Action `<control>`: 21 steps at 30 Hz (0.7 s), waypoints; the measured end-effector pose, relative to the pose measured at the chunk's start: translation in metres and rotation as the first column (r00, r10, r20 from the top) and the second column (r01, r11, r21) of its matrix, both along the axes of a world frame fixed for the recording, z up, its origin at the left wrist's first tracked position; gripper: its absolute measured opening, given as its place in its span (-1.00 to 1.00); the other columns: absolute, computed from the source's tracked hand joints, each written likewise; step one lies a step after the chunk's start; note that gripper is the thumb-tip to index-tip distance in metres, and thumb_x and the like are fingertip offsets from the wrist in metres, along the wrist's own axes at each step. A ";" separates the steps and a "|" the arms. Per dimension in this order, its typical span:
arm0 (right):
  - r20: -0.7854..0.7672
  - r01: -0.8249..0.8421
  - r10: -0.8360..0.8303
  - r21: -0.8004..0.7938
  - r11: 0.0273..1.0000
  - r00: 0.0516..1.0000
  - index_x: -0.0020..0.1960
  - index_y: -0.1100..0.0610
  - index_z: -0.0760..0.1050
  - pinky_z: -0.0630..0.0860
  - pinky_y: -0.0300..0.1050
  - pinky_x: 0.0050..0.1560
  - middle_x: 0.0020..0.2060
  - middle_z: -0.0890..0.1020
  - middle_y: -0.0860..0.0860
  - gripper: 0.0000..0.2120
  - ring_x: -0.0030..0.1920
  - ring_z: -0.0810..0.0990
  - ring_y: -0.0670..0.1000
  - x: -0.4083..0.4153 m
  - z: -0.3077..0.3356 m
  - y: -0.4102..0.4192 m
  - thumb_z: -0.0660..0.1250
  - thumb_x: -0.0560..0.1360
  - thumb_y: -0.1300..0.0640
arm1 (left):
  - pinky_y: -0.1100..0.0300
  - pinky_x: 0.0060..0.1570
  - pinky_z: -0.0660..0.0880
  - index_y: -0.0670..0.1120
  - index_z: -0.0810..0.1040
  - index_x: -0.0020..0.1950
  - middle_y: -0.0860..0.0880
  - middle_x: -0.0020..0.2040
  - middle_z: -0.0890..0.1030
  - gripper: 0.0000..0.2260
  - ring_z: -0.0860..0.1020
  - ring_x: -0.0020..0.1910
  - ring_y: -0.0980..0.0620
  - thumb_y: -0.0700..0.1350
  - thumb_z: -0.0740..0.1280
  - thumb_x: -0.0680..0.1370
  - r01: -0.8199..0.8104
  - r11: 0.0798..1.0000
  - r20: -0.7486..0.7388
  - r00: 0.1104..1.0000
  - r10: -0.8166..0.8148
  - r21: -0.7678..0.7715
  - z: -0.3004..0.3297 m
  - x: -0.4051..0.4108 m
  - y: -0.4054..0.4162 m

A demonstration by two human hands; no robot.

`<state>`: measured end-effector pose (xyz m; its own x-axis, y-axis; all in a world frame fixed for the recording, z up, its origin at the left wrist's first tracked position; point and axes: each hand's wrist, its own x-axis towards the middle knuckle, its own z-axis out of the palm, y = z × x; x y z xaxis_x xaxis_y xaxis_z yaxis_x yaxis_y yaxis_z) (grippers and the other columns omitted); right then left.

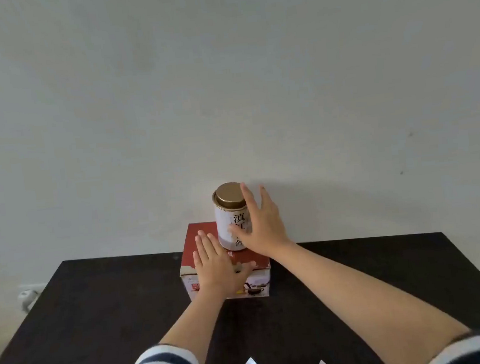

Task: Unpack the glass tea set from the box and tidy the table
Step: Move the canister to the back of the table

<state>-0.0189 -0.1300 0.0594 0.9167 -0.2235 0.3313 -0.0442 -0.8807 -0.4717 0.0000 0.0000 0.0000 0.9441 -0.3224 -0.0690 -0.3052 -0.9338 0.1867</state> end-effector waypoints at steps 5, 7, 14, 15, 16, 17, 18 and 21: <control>0.121 -0.050 0.027 0.191 0.980 0.992 0.49 -0.14 -0.02 0.38 0.23 0.33 0.49 0.20 0.12 -0.18 0.47 0.22 0.15 0.011 -0.020 0.000 0.40 0.41 -0.17 | -0.09 0.44 -0.21 -0.26 -0.24 0.51 -0.28 0.52 -0.25 0.04 -0.28 0.50 -0.22 0.52 -0.11 0.37 -0.020 1.000 0.021 1.000 0.020 0.006 -0.019 0.002 0.000; 0.161 -0.066 0.028 0.235 0.970 0.987 0.48 -0.12 0.01 0.51 0.08 0.21 0.42 0.29 0.06 -0.16 0.37 0.37 0.07 0.013 -0.026 0.002 0.45 0.38 -0.13 | -0.09 0.44 -0.22 -0.26 -0.24 0.51 -0.28 0.52 -0.24 0.04 -0.26 0.50 -0.23 0.52 -0.13 0.36 -0.011 1.000 0.033 0.999 0.010 0.013 -0.021 0.002 -0.001; 0.217 -0.055 0.005 0.224 0.973 0.976 0.43 -0.09 0.09 0.57 -0.08 0.02 0.31 0.39 0.06 -0.19 0.23 0.48 0.03 0.015 -0.027 0.001 0.50 0.35 -0.09 | -0.08 0.45 -0.20 -0.25 -0.21 0.51 -0.27 0.53 -0.22 0.07 -0.23 0.51 -0.22 0.54 -0.19 0.31 -0.011 1.000 0.041 0.999 0.010 0.011 -0.024 0.003 0.000; 0.233 -0.048 -0.006 0.225 0.973 0.972 0.42 -0.10 0.11 0.56 -0.10 0.01 0.30 0.40 0.06 -0.19 0.23 0.48 0.02 0.012 -0.026 0.000 0.51 0.34 -0.08 | -0.08 0.45 -0.20 -0.25 -0.21 0.51 -0.27 0.53 -0.22 0.07 -0.24 0.51 -0.22 0.54 -0.18 0.31 -0.013 1.000 0.041 0.999 0.012 0.012 -0.024 0.003 0.000; 0.251 -0.033 -0.026 0.230 0.973 0.968 0.41 -0.10 0.11 0.55 -0.14 0.00 0.30 0.40 0.05 -0.20 0.22 0.48 0.00 0.007 -0.025 -0.005 0.52 0.33 -0.08 | -0.08 0.45 -0.19 -0.25 -0.21 0.51 -0.27 0.53 -0.22 0.08 -0.23 0.51 -0.22 0.55 -0.17 0.31 -0.013 1.000 0.040 0.999 0.012 0.015 -0.024 0.003 0.000; 0.263 -0.014 -0.052 0.245 0.969 0.963 0.40 -0.10 0.12 0.54 -0.16 -0.01 0.29 0.41 0.05 -0.20 0.21 0.48 -0.01 0.001 -0.025 -0.010 0.52 0.33 -0.08 | -0.08 0.45 -0.19 -0.26 -0.21 0.51 -0.26 0.53 -0.22 0.08 -0.23 0.51 -0.22 0.55 -0.16 0.31 -0.015 1.000 0.042 0.999 0.014 0.016 -0.023 0.004 0.001; 0.271 0.004 -0.076 0.255 0.967 0.960 0.40 -0.11 0.11 0.53 -0.17 -0.03 0.28 0.41 0.05 -0.19 0.20 0.49 -0.01 -0.006 -0.025 -0.017 0.53 0.33 -0.07 | -0.07 0.45 -0.19 -0.25 -0.22 0.51 -0.26 0.53 -0.22 0.08 -0.22 0.51 -0.22 0.56 -0.15 0.31 -0.019 1.000 0.045 0.999 0.018 0.018 -0.023 0.005 0.002; 0.264 0.099 -0.170 0.263 0.960 0.949 0.40 -0.10 0.10 0.56 -0.16 -0.06 0.27 0.40 0.07 -0.16 0.15 0.49 -0.03 -0.037 -0.033 -0.053 0.55 0.31 -0.04 | -0.07 0.45 -0.17 -0.25 -0.22 0.51 -0.26 0.53 -0.21 0.08 -0.20 0.52 -0.21 0.56 -0.12 0.33 -0.021 1.000 0.055 0.998 0.020 0.017 -0.023 0.003 0.001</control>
